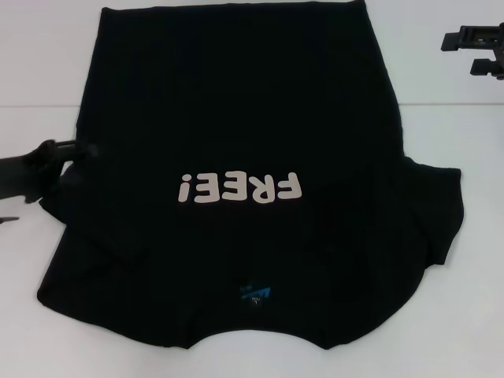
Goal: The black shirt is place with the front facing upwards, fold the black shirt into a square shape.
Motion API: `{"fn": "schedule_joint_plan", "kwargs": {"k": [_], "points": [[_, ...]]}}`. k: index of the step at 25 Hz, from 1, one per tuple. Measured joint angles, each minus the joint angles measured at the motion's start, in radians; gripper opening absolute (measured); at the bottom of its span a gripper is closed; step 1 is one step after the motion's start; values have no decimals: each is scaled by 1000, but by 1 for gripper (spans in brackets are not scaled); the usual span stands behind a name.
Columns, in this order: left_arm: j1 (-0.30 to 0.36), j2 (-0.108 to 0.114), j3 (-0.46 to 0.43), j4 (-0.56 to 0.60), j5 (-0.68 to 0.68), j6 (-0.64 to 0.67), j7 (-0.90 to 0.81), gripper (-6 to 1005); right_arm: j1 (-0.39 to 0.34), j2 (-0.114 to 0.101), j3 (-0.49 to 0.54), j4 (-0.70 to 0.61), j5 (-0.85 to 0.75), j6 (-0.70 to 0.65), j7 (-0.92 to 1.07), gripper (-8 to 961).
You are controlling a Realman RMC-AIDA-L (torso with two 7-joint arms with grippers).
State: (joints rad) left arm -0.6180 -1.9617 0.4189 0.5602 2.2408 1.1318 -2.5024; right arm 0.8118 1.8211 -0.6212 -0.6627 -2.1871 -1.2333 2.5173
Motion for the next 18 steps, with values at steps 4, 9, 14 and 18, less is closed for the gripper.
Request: {"fn": "schedule_joint_plan", "kwargs": {"k": [4, 9, 14, 18], "points": [[21, -5, -13, 3, 2, -30, -9, 668, 0, 0, 0, 1, 0, 3, 0, 914], [40, -7, -23, 1, 9, -84, -18, 668, 0, 0, 0, 2, 0, 0, 1, 914], [46, -13, -17, 1, 14, -147, -3, 668, 0, 0, 0, 3, 0, -1, 1, 914], [43, -17, -13, -3, 14, -202, 51, 667, 3, 0, 0, 3, 0, 0, 2, 914]]}}
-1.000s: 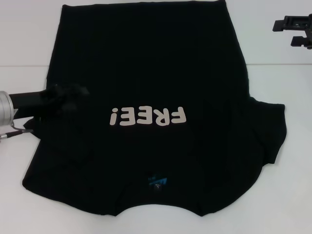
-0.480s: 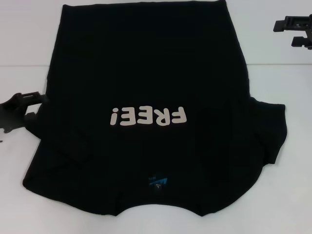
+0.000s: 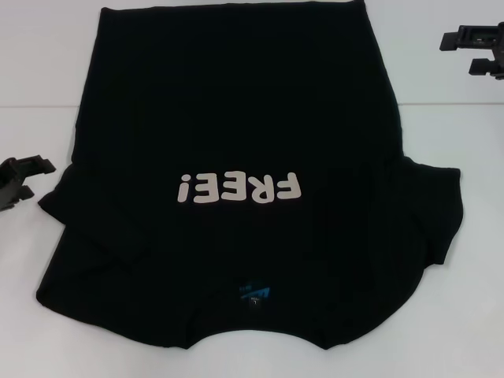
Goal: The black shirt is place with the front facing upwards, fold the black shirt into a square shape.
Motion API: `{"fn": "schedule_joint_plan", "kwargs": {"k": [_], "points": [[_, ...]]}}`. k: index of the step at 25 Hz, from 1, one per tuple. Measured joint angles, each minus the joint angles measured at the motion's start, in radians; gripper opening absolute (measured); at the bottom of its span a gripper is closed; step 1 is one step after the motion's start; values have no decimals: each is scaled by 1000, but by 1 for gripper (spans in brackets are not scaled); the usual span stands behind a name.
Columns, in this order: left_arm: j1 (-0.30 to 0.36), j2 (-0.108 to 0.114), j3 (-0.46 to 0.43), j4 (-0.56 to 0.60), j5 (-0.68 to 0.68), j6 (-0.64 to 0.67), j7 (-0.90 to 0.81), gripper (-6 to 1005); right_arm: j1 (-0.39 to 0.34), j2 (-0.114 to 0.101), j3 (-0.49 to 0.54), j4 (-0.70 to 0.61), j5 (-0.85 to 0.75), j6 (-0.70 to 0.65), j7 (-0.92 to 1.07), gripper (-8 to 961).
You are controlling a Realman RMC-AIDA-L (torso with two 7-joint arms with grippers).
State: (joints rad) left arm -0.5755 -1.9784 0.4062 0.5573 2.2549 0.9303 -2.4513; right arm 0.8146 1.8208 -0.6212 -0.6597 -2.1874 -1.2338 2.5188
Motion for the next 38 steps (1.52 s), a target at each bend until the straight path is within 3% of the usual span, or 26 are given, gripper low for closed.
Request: {"fn": "schedule_joint_plan", "kwargs": {"k": [10, 38], "points": [[-7, -16, 5, -40, 0, -120, 124, 667, 3, 0, 0, 0, 0, 5, 0, 914], [-21, -30, 56, -50, 0, -125, 133, 667, -3, -2, 0, 0, 0, 18, 0, 914]]}}
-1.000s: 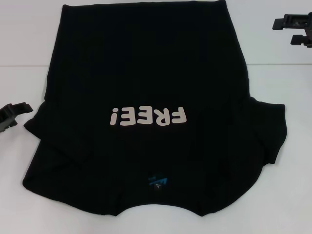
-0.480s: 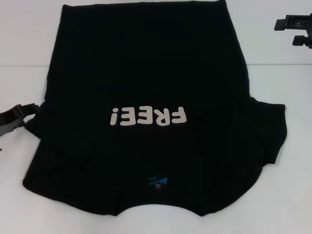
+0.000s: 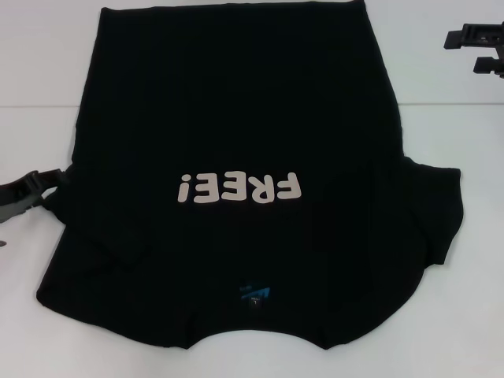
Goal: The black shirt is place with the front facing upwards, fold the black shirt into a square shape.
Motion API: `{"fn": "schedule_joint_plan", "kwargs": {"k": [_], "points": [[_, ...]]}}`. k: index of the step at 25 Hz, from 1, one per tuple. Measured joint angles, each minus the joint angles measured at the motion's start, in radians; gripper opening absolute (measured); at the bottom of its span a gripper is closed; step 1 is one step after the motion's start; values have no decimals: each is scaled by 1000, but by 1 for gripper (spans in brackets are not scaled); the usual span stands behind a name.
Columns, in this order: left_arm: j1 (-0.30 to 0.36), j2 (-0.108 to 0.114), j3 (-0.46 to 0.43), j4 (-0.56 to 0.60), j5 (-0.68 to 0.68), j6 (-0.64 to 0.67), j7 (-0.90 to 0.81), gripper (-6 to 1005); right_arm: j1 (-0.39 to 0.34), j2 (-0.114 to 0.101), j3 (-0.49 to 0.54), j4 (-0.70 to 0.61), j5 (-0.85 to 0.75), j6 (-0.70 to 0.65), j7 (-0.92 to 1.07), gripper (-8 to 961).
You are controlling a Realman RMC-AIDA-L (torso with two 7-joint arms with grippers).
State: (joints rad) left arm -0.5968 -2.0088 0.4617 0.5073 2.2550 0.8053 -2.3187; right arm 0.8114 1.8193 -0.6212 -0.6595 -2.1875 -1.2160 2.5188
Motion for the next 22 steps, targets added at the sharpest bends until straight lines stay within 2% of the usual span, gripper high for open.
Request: {"fn": "schedule_joint_plan", "kwargs": {"k": [19, 22], "points": [[0, 0, -10, 1, -8, 50, -20, 666, 0, 0, 0, 0, 0, 4, 0, 915], [-3, 4, -3, 1, -1, 43, -45, 637, 0, 0, 0, 0, 0, 5, 0, 915]]}}
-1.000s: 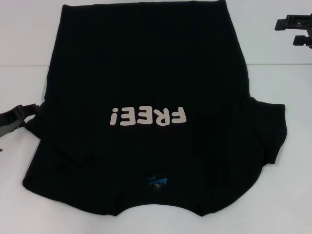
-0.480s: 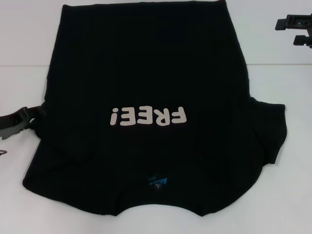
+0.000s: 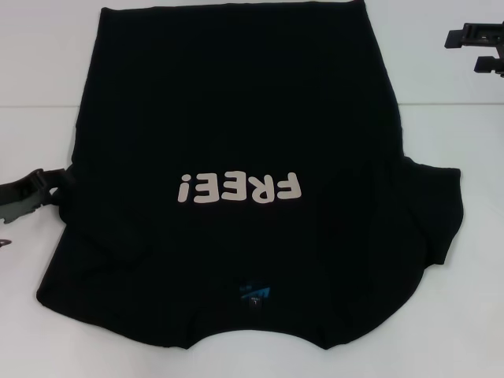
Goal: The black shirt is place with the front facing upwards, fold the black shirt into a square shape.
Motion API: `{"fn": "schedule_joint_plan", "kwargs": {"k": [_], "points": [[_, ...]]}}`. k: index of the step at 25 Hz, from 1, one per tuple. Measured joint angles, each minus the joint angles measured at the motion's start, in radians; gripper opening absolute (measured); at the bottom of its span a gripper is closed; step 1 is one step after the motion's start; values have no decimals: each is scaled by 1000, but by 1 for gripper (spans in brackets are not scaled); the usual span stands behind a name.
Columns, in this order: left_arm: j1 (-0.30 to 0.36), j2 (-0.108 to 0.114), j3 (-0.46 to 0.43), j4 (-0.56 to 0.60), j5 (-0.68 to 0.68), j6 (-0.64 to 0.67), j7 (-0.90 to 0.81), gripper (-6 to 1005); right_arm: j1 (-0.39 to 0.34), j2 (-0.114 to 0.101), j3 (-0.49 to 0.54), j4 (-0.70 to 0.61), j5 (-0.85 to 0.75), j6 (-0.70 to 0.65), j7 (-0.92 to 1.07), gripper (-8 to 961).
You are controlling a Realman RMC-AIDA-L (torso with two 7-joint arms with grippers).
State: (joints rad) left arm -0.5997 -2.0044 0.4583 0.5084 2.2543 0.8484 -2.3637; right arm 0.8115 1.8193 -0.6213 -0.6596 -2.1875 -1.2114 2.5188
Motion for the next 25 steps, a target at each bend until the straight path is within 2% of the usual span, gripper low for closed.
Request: {"fn": "schedule_joint_plan", "kwargs": {"k": [2, 11, 16, 21, 25], "points": [[0, 1, 2, 0, 0, 0, 1, 618, 0, 0, 0, 0, 0, 0, 0, 915], [-3, 2, 3, 1, 29, -15, -12, 383, 0, 0, 0, 0, 0, 0, 0, 915], [-3, 2, 3, 2, 28, -19, -14, 143, 0, -1, 0, 0, 0, 0, 0, 915], [-2, 2, -8, 15, 4, 66, -6, 3, 0, -1, 0, 0, 0, -1, 0, 915], [-7, 2, -8, 33, -50, 149, -13, 3, 0, -2, 1, 0, 0, 0, 0, 915]]}}
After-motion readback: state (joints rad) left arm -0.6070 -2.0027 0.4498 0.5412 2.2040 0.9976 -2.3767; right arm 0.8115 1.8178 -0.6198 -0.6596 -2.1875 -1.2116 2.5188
